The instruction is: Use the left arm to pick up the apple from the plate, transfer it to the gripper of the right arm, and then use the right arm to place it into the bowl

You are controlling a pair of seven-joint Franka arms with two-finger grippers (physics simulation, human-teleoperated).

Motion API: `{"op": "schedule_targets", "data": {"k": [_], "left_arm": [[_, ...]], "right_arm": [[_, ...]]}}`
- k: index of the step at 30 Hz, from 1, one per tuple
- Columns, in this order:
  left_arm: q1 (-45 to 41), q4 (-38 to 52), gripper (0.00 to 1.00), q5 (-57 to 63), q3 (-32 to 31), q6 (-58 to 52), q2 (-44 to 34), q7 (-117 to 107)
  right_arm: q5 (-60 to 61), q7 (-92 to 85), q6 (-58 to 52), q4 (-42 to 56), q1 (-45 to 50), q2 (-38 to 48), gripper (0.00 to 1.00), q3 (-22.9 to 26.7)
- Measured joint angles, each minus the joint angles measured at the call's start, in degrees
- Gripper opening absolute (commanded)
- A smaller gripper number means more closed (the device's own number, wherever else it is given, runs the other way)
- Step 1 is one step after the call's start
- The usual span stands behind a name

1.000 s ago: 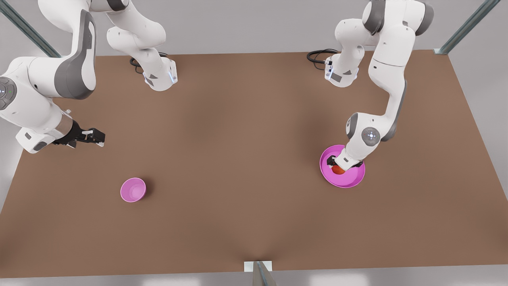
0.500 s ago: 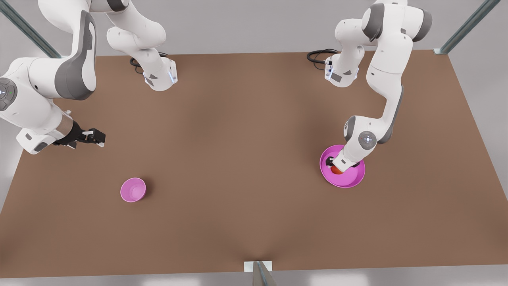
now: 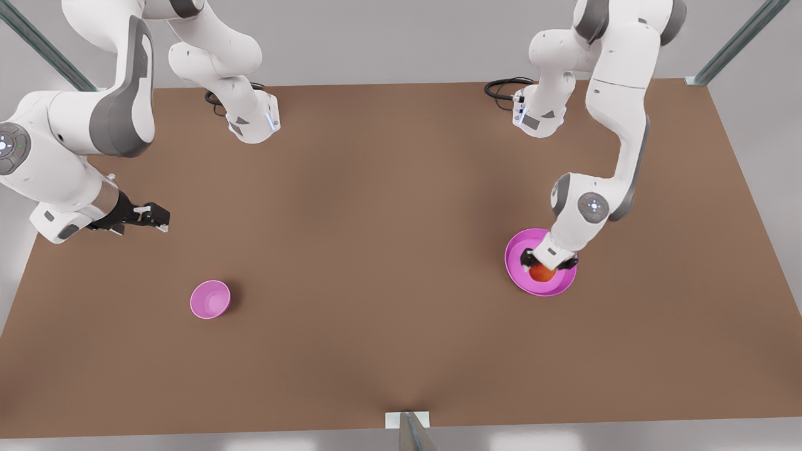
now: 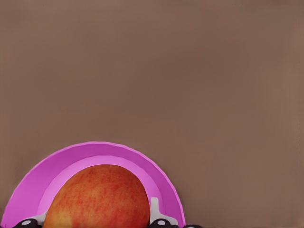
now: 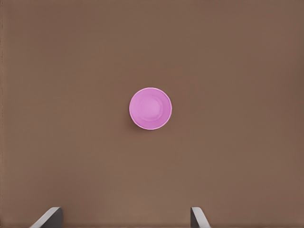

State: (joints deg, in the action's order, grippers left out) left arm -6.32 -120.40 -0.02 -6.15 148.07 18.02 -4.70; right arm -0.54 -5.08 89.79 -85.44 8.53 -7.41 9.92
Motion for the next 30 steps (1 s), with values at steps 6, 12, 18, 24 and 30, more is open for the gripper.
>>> {"op": "schedule_targets", "data": {"k": [6, 12, 18, 24, 30], "left_arm": [[-0.2, 22.3, 0.78, -10.4, -10.9, -12.0, 5.5, 4.9], [-0.3, 46.2, 0.78, -24.4, -21.9, -20.2, 24.6, 17.8], [-0.7, 53.6, 0.78, -33.4, -37.3, -14.0, 36.6, 37.2], [-1.9, 55.4, 0.78, -41.1, -39.4, -8.8, 38.3, 57.8], [-3.5, 56.5, 0.78, -45.9, -42.3, -4.0, 42.9, 75.1]], "right_arm": [[13.7, 0.4, -0.3, -1.0, 0.8, -2.6, 1.0, -1.2], [43.3, 0.5, 2.4, -10.7, 0.4, -7.0, 1.0, -2.5], [67.1, -3.3, 16.3, -17.5, 1.0, -11.8, 1.0, -9.7], [85.3, -10.8, 24.5, -23.5, 0.1, -13.3, 1.0, -13.4], [94.2, -20.4, 25.0, -23.5, -1.8, -16.5, 1.0, -13.7]]}}
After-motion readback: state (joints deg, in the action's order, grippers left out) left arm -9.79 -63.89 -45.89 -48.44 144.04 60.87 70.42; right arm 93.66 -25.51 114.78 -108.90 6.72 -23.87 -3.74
